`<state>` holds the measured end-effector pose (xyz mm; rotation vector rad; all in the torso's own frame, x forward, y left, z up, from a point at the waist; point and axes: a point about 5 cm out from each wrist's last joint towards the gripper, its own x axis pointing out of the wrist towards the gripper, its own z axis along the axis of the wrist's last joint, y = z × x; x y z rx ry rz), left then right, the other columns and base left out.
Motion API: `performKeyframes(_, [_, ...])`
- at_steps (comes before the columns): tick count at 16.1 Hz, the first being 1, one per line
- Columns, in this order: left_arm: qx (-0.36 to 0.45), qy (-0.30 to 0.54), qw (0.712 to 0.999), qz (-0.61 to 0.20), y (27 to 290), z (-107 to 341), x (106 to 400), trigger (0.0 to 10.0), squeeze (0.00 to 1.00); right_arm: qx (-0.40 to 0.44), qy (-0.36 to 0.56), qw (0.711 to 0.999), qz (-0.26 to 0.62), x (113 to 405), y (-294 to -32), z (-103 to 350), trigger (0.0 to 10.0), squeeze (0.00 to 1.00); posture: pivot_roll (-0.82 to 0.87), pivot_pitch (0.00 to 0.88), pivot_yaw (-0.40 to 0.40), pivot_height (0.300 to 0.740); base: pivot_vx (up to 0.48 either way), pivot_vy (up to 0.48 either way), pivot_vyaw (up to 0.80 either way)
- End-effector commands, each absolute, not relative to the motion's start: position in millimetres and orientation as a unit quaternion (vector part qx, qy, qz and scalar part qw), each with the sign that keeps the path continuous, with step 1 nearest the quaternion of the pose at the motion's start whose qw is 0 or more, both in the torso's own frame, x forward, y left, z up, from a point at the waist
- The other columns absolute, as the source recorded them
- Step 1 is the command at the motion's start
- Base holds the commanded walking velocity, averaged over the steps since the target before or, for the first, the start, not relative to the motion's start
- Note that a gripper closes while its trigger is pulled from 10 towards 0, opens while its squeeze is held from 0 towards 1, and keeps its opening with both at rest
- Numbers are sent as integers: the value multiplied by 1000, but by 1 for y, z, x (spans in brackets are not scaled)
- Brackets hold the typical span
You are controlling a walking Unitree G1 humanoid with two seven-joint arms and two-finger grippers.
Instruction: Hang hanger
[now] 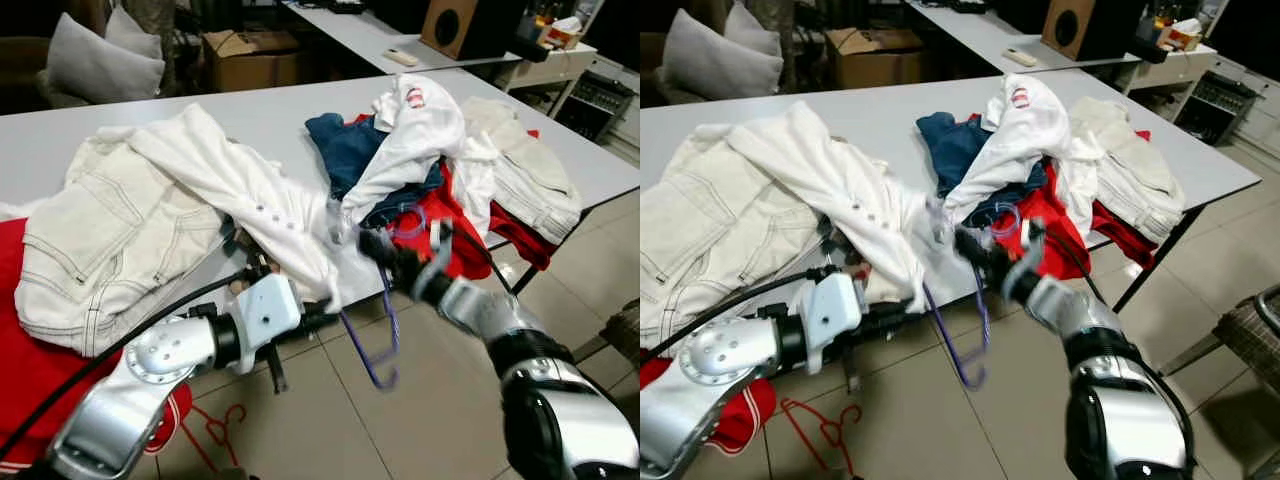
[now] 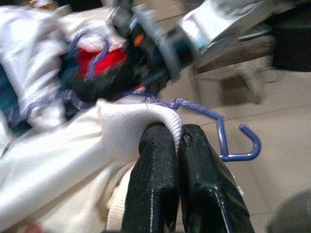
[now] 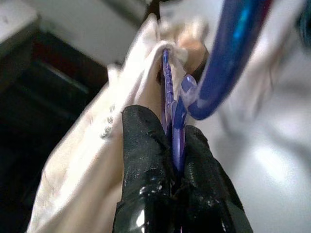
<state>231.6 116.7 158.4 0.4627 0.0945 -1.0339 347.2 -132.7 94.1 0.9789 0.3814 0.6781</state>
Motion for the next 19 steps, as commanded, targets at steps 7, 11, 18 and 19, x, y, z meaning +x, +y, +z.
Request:
performKeyframes(7, [180,98,902,-380,123,149,247,0,0,679,33,710,186,371,-90,133,10000,0,55,0,-79,740,0,0,0])
performKeyframes(11, [209,110,912,-337,138,144,249,0,0,703,31,684,193,372,-78,144,10000,0,58,0,-84,740,0,0,0])
performKeyframes(18, [128,83,908,-391,127,162,226,0,0,659,29,746,91,385,-93,142,10000,0,77,0,-92,740,0,0,0])
performKeyframes(19, [131,85,905,-395,128,162,225,0,0,664,28,743,82,386,-95,142,10000,0,77,0,-92,740,0,0,0])
